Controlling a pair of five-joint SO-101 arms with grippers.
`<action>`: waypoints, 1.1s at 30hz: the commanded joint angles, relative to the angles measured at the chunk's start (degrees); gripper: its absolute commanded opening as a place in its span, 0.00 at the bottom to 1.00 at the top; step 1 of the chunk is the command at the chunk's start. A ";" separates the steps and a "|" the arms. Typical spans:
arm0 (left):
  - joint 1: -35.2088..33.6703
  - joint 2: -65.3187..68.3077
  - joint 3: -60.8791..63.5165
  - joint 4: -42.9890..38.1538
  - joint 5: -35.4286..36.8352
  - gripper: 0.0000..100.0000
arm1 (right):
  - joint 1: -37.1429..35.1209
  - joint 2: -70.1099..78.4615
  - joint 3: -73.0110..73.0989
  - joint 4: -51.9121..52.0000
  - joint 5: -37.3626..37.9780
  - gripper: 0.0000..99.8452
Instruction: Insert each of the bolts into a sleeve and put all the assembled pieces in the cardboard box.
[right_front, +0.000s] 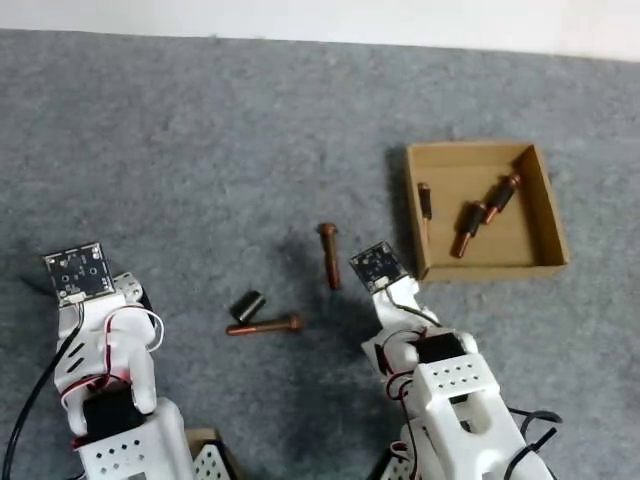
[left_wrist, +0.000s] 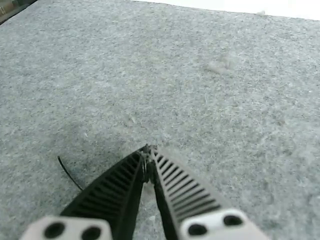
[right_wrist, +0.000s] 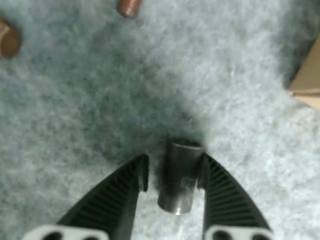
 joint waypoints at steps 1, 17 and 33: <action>1.01 -0.66 -0.40 -0.88 0.26 0.01 | -0.13 0.13 -0.22 0.31 -0.26 0.12; 1.01 -0.66 -0.40 -0.88 0.26 0.01 | -0.13 -0.40 -0.92 0.48 0.18 0.01; 1.10 -0.66 -0.40 -0.88 0.26 0.01 | -0.04 -23.69 1.10 2.51 0.09 0.01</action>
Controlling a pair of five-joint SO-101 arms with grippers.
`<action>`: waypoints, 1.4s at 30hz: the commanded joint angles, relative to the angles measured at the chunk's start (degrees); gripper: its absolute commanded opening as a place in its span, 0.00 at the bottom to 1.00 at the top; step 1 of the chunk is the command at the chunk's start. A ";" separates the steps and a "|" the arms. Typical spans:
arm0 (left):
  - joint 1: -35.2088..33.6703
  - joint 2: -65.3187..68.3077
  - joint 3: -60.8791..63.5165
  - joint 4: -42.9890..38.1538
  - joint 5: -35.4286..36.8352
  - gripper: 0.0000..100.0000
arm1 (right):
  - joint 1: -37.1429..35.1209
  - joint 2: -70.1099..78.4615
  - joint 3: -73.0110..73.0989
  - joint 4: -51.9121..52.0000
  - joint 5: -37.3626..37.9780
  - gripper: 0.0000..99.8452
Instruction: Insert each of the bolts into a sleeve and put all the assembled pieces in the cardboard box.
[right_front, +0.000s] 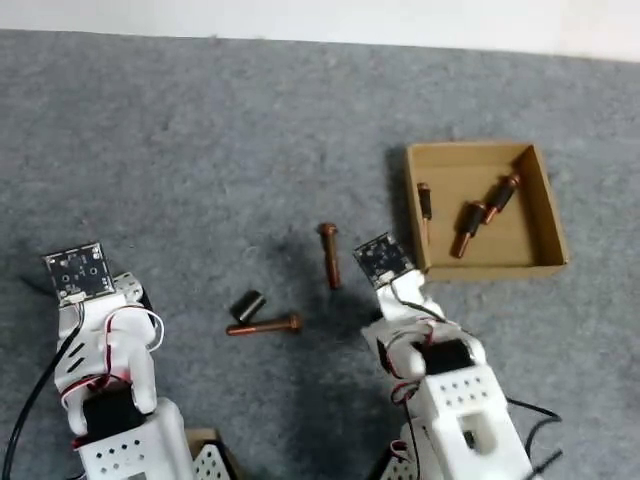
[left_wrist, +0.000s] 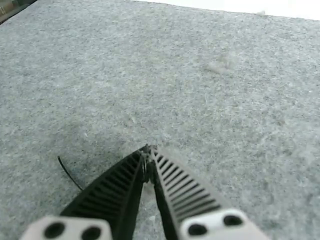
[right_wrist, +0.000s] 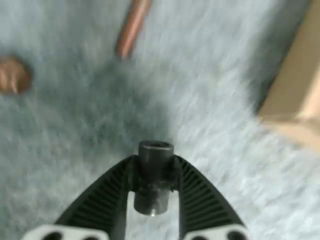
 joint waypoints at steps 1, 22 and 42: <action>1.10 -0.66 -0.40 -0.88 0.26 0.01 | -0.13 -13.49 2.95 2.24 0.09 0.01; 3.30 -0.66 -0.57 -0.88 0.35 0.01 | 6.11 -40.22 11.56 10.68 0.18 0.01; 40.84 35.38 -27.82 -6.59 0.62 0.03 | 6.02 -40.22 13.14 9.63 0.09 0.01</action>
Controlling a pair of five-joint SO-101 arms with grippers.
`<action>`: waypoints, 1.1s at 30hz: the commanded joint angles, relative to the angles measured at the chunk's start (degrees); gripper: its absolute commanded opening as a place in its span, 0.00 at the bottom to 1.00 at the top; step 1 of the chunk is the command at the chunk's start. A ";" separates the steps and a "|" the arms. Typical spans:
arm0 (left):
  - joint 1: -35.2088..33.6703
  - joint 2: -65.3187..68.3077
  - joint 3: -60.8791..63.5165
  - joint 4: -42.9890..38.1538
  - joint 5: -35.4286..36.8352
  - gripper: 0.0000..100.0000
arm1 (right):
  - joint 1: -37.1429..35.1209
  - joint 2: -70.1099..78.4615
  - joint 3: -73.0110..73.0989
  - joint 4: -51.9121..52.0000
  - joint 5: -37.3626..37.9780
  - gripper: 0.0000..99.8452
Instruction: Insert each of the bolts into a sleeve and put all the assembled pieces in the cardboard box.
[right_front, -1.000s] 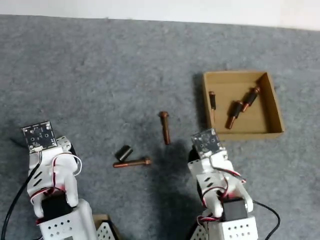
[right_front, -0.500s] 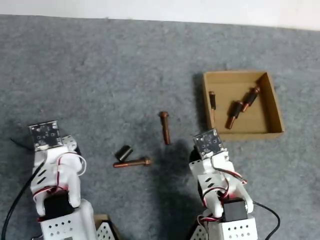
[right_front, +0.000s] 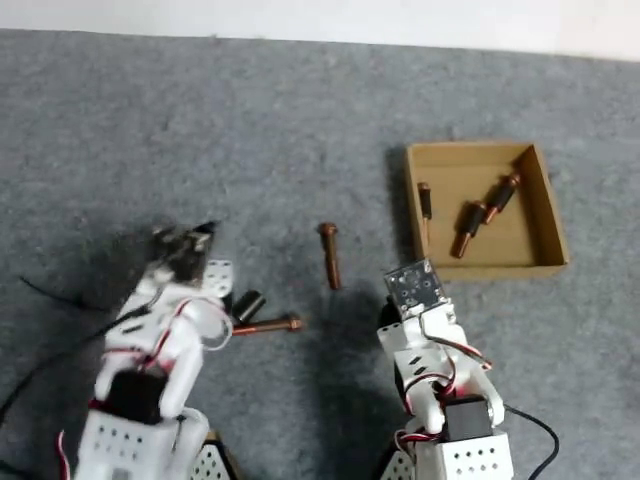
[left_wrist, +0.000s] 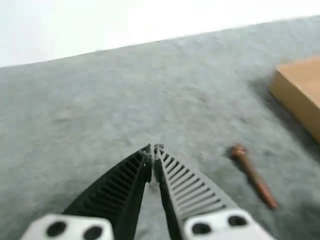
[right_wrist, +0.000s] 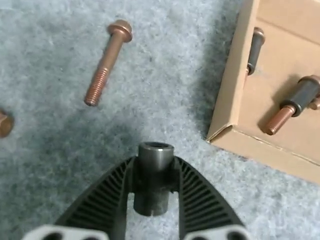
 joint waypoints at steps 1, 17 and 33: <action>8.75 24.13 -18.51 0.53 0.62 0.03 | 0.40 -0.22 -0.57 -2.07 0.09 0.01; 18.24 74.33 -51.82 12.48 11.34 0.11 | 0.40 -0.22 -0.48 -1.98 0.18 0.01; 20.35 92.18 -59.12 11.43 19.96 0.11 | 0.40 -0.22 -0.48 -1.98 0.18 0.01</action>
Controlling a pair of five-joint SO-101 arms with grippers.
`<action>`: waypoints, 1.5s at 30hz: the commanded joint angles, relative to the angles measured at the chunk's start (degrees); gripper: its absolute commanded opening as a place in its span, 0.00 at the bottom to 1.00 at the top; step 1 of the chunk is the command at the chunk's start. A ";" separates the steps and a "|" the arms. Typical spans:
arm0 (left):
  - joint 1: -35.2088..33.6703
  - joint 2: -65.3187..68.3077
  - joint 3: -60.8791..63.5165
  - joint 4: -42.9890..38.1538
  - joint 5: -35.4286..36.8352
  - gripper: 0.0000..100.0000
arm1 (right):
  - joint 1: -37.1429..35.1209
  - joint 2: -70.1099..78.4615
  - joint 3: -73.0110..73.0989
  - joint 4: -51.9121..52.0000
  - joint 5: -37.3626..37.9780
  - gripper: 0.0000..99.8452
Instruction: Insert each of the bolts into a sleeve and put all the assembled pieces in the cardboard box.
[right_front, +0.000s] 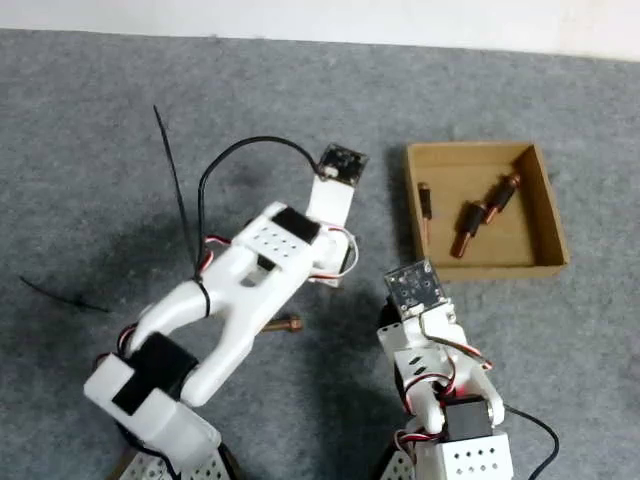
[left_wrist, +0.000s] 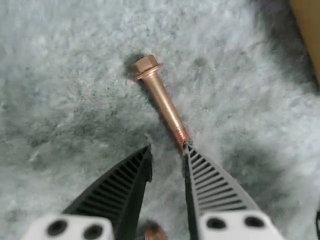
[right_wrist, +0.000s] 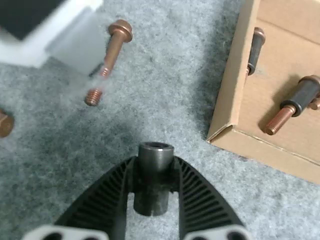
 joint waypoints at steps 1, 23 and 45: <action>1.10 1.27 -4.88 -0.79 5.98 0.11 | 0.31 -0.22 -0.48 -2.07 0.18 0.01; -0.84 17.71 -14.90 -2.81 13.98 0.11 | 0.31 -0.22 1.36 -2.24 0.26 0.01; -6.73 20.00 -20.26 2.73 24.62 0.11 | 0.31 -0.22 1.45 -2.24 0.26 0.01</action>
